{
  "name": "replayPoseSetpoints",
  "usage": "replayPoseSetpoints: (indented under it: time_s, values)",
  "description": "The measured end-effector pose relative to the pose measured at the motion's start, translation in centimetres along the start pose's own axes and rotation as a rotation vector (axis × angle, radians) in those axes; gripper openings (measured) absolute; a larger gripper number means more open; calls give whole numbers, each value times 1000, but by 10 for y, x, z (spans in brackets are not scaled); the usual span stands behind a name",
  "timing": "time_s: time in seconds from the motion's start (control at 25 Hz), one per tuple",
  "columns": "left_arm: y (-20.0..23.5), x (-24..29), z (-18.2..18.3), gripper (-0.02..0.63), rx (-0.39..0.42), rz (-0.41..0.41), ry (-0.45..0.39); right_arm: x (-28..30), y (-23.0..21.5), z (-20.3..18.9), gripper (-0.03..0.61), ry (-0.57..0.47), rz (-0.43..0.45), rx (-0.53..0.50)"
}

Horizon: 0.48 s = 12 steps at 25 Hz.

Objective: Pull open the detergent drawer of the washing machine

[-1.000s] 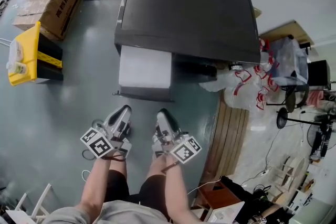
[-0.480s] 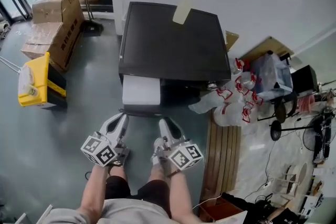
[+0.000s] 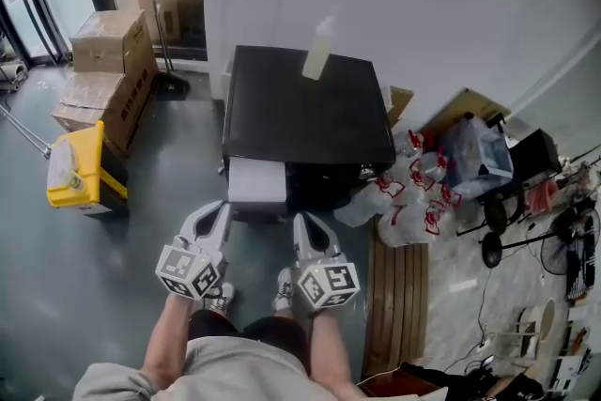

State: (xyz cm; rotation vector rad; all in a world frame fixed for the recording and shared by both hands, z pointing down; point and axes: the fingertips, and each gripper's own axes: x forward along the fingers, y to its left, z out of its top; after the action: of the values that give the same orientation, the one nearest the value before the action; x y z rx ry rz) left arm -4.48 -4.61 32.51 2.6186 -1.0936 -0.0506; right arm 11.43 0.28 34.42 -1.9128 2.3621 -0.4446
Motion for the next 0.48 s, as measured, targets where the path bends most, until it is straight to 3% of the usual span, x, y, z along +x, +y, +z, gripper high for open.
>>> replayPoseSetpoints:
  time_s: [0.48]
  values:
    - [-16,-14,36,9,161,20,-5,-20,24,44,5,-71,-55,-203]
